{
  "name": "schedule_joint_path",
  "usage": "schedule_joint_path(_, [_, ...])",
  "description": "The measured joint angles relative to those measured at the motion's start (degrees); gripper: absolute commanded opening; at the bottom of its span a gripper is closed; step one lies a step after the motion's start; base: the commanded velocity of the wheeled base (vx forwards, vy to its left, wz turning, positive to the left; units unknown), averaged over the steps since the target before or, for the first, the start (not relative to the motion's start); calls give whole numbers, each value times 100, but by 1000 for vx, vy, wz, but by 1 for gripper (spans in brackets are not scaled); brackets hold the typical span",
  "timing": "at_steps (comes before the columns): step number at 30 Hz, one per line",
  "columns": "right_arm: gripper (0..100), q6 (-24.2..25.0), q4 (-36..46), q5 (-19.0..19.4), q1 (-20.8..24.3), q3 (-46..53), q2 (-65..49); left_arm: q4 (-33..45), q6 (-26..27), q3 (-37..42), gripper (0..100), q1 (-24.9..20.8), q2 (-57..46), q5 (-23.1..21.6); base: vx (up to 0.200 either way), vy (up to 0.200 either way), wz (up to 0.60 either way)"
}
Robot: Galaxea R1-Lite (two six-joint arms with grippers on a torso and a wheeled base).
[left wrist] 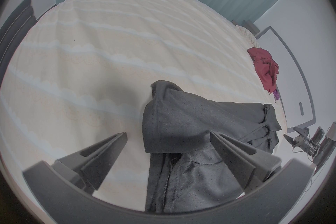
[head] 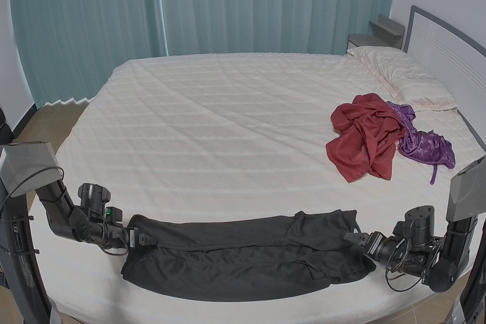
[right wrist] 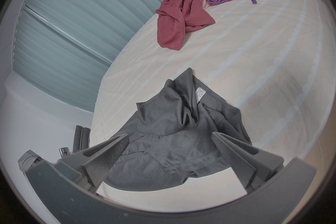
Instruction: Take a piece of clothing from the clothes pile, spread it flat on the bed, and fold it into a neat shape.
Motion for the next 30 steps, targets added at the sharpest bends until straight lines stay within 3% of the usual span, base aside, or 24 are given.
schedule_joint_path(18, [100,0,-5,-6,0,0,-2,50,141,74,0,51,-77,129,0,0,0])
schedule_joint_path(30, [100,6,-5,-5,-9,5,-11,677,362,54,0,772,-612,82,0,0,0])
